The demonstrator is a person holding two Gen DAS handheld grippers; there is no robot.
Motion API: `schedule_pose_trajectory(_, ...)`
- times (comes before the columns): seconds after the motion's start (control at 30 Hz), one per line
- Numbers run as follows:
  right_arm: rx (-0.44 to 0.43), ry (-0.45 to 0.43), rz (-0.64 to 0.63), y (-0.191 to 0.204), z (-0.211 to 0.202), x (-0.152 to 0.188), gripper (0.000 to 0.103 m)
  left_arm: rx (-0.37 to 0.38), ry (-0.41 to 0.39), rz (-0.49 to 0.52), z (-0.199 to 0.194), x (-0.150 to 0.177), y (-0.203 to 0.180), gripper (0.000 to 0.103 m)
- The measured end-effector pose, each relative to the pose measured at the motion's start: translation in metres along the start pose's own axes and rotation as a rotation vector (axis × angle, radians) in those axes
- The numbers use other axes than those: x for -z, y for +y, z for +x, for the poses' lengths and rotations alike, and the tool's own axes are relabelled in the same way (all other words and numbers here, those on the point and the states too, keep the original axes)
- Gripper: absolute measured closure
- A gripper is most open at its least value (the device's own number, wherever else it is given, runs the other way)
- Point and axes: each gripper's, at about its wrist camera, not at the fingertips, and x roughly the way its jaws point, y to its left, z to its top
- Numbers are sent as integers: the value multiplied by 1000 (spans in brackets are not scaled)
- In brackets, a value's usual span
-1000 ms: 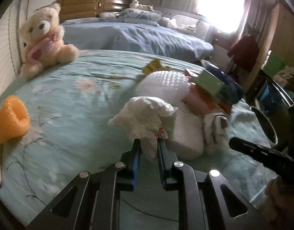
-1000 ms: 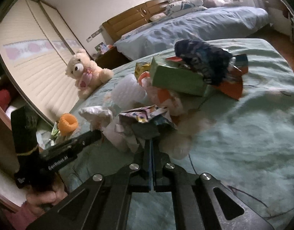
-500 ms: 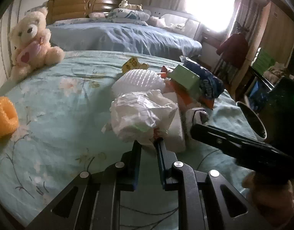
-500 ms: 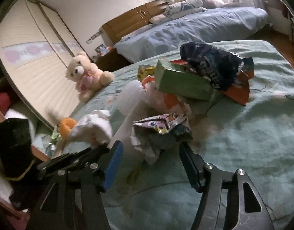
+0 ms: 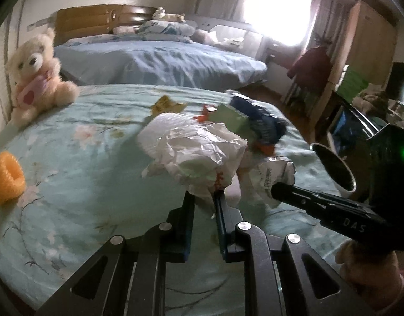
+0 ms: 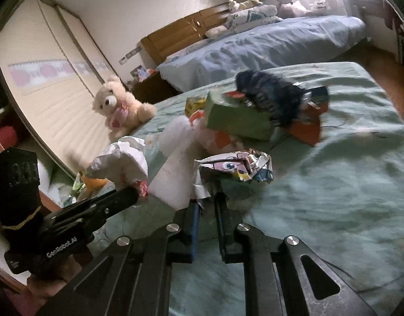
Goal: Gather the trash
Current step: 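Grasp the crumpled tissue with the left tool while the right tool grasps the foil wrapper, then carry both items over the bin and open both tools to drop them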
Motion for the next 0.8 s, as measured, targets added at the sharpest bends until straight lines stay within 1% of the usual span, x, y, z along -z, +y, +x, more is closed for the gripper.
schedule_pose_trajectory(0.13, 26, -28, 25, -17, -21, 1, 92, 32, 1, 37, 3, -4, -20, 89)
schedule_pose_trajectory(0.3, 71, -59, 75, -44, -46, 4, 92, 78, 24, 83, 18, -9, -46, 89)
schedule_pose_trajectory(0.53, 132, -101, 130, -82, -77, 4, 92, 132, 57, 138, 50, -18, -79, 89)
schedule_pose_trajectory(0.7, 163, -124, 156, -103, -92, 3, 92, 153, 79, 185, 73, -24, -102, 89)
schedule_pose_trajectory(0.8, 181, -135, 172, -116, -99, 2, 92, 175, 98, 193, 85, -28, -112, 89)
